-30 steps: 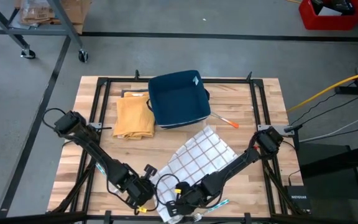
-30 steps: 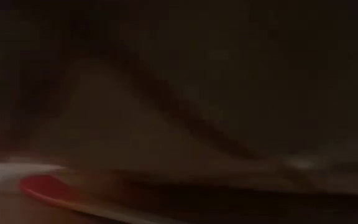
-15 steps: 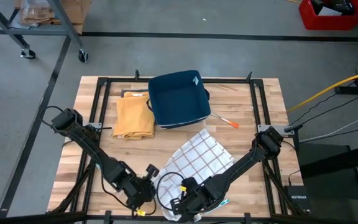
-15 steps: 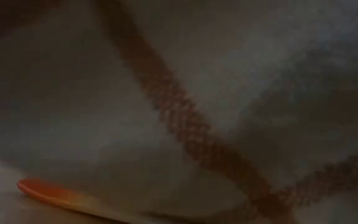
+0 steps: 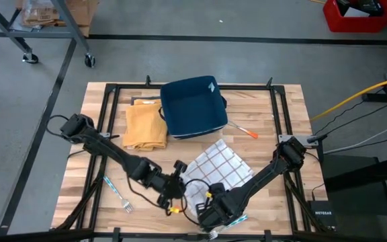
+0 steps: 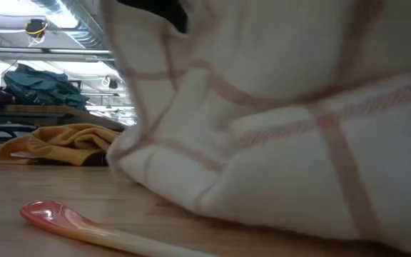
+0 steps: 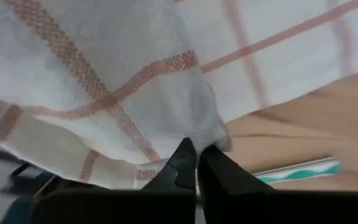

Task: Fold towel
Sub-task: Fold the white pattern towel

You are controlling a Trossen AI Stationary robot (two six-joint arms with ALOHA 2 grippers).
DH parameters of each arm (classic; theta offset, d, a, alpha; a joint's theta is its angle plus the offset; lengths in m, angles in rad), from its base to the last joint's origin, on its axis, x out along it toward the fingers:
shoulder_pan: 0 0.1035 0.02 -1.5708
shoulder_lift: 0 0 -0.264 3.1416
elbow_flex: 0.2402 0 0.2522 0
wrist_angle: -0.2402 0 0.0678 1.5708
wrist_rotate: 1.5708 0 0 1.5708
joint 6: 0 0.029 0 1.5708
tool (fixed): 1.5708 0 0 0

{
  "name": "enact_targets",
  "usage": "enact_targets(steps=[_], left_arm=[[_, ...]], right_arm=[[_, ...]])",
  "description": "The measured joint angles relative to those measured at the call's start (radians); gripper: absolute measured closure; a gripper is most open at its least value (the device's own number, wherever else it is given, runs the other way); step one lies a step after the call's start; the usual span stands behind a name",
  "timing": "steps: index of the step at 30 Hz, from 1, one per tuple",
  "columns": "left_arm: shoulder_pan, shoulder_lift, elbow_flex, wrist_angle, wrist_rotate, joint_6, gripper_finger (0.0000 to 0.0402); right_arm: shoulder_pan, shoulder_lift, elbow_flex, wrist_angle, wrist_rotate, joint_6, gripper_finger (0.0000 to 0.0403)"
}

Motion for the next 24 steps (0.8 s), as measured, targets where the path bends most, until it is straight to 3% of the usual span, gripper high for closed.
enact_targets(steps=[6, 13, 24], left_arm=[[0.062, 0.036, -0.003, 0.067, 0.017, 0.063, 0.0401], [0.106, 0.111, -0.004, 0.138, 0.029, 0.111, 0.0388], [0.195, 0.166, -0.005, 0.314, -0.024, 0.257, 0.0329]], right_arm=[[-0.001, 0.000, 0.000, -0.130, 0.002, 0.002, 0.0394], [-0.001, 0.000, 0.000, -0.154, 0.060, -0.025, 0.0393], [-0.002, 0.000, -0.001, -0.351, 0.150, -0.015, 0.0363]])
